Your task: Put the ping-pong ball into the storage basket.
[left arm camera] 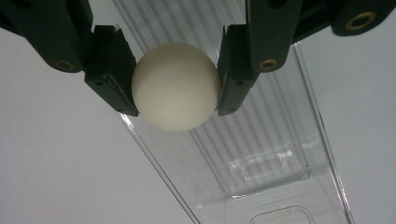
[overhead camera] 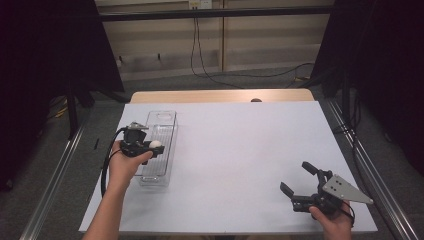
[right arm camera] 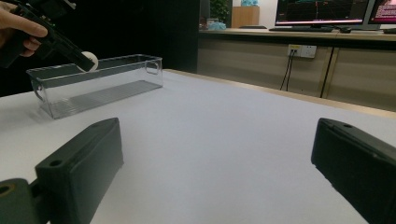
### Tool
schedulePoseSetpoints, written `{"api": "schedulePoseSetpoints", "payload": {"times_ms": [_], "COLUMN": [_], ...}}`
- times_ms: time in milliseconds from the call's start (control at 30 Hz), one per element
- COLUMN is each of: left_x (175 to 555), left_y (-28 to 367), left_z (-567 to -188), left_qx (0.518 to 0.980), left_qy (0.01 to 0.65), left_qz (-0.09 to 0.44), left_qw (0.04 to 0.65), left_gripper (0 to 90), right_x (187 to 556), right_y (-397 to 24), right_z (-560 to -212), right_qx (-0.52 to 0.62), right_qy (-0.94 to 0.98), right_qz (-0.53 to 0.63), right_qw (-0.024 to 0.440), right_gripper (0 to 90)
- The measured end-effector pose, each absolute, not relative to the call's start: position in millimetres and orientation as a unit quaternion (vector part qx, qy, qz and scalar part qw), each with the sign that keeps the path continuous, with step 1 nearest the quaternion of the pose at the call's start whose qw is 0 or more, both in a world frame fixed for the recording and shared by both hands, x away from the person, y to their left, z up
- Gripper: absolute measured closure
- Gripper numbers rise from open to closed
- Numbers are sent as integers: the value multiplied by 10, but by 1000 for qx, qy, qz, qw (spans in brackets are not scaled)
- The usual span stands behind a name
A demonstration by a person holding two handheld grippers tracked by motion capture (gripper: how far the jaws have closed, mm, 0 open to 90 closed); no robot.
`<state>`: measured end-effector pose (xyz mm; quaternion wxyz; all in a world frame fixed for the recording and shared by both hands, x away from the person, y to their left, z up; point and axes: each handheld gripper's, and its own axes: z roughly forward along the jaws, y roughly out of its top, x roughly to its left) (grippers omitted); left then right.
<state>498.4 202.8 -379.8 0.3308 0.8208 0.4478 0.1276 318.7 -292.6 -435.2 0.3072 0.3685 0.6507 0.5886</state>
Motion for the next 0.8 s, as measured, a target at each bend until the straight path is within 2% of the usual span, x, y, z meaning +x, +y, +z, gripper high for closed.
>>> {"api": "schedulePoseSetpoints", "payload": {"times_ms": [800], "left_x": [4999], "left_y": [1991], "left_z": [-3828], "left_qx": [821], "left_qy": [450], "left_qz": [131], "left_qw": [325], "left_gripper": [510], "right_x": [3185], "right_y": [-2926], "right_z": [-4349], "right_qx": [366], "right_qy": [652], "right_qz": [589], "right_qw": [307], "right_gripper": [17]}}
